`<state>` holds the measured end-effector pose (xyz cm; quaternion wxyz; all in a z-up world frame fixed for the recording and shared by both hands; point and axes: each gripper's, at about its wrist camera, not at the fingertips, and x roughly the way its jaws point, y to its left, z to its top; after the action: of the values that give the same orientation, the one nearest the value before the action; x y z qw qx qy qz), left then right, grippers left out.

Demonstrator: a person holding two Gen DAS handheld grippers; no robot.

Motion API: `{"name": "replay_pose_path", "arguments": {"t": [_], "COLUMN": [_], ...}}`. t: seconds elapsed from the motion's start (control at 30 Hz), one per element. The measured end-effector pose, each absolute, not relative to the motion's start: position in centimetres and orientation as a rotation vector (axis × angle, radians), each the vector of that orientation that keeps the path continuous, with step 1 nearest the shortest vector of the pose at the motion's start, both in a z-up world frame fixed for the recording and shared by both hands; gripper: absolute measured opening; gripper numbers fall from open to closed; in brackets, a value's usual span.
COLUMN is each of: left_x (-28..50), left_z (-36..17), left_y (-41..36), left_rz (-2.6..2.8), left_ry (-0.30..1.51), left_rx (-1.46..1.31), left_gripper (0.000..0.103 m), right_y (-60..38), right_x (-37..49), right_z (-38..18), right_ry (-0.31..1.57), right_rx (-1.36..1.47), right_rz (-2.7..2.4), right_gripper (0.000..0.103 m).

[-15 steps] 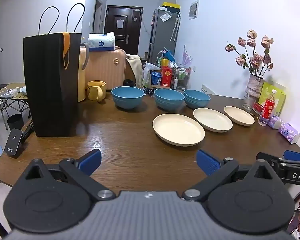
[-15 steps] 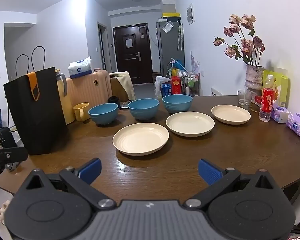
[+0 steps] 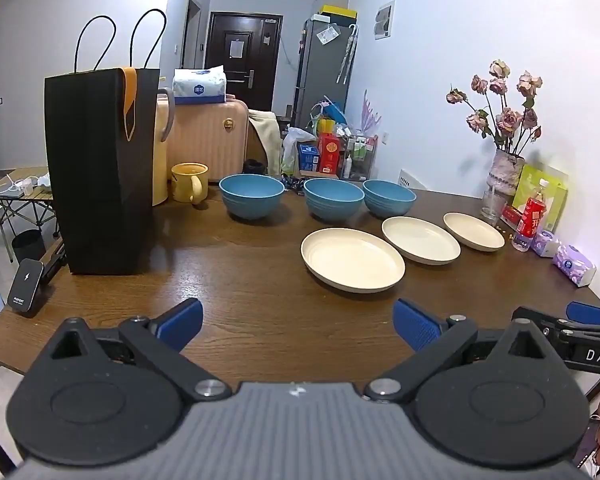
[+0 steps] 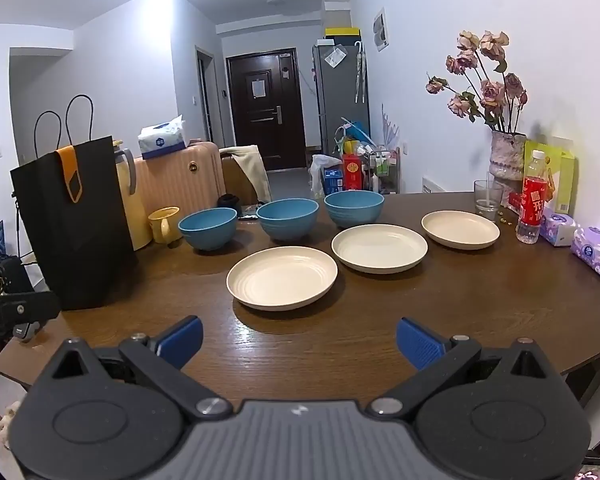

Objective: Organize plates and bowls

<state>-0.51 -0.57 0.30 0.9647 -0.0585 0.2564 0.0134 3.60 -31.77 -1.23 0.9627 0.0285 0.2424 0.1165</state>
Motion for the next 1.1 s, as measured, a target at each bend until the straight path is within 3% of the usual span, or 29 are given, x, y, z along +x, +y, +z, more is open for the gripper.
{"name": "replay_pose_path", "arguments": {"t": [1.1], "left_x": [-0.63], "left_z": [0.51], "left_y": [-0.45], "left_rz": [0.021], "left_ry": [0.514], "left_rx": [-0.120], "left_gripper": [0.103], "right_y": [-31.86], "right_x": [3.49], "right_z": [-1.17], "right_ry": [0.487], "right_rx": [0.066], "right_rz": [0.229], "right_gripper": [0.103]}}
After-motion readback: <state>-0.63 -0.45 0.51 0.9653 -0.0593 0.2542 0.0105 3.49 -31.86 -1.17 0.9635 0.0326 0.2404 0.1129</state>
